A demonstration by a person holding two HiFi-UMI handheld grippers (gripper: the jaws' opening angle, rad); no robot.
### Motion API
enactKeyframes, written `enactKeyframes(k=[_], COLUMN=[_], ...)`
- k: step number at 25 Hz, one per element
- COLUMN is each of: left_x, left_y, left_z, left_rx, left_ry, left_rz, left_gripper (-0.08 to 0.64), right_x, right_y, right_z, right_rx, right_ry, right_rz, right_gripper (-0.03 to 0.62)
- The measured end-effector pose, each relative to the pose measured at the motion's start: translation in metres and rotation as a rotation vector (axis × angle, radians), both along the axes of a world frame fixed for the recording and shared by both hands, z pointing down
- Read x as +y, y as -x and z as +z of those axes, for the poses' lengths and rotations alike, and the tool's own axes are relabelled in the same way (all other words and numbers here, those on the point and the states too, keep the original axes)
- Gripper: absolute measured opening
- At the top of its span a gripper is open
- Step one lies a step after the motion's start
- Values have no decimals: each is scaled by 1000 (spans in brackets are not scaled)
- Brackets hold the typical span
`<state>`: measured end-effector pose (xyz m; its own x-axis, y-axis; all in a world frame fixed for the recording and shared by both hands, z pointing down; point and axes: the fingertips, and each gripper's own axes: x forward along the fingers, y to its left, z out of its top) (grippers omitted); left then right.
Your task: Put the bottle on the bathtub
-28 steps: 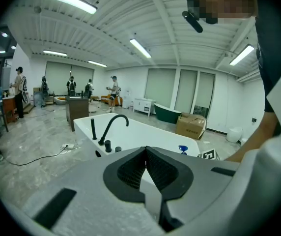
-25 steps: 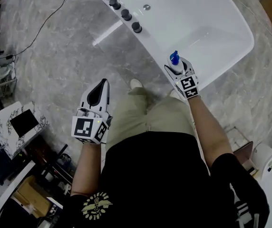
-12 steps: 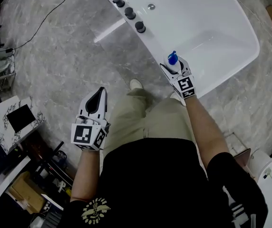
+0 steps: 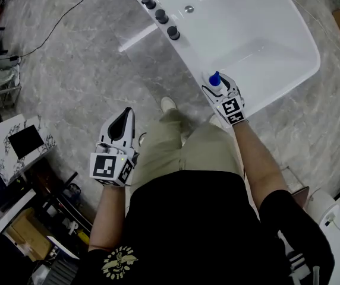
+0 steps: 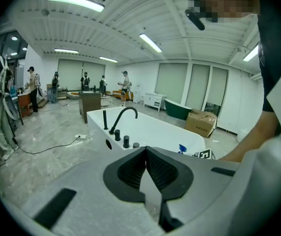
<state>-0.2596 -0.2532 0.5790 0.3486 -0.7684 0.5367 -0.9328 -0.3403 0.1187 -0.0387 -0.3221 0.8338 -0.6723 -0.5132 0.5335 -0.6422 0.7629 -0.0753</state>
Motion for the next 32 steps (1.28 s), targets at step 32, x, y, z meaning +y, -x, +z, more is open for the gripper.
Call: enactKeyframes(k=[32], left_x=[19], left_y=[-94], left_z=[-234], left_rx=[22], left_ry=[-549], left_rz=[-225], left_gripper=[8], right_x=[54], right_y=[-118], right_z=[-412], right_rx=[-471], right_ry=[-192], right_rz=[-69], right_gripper=[11])
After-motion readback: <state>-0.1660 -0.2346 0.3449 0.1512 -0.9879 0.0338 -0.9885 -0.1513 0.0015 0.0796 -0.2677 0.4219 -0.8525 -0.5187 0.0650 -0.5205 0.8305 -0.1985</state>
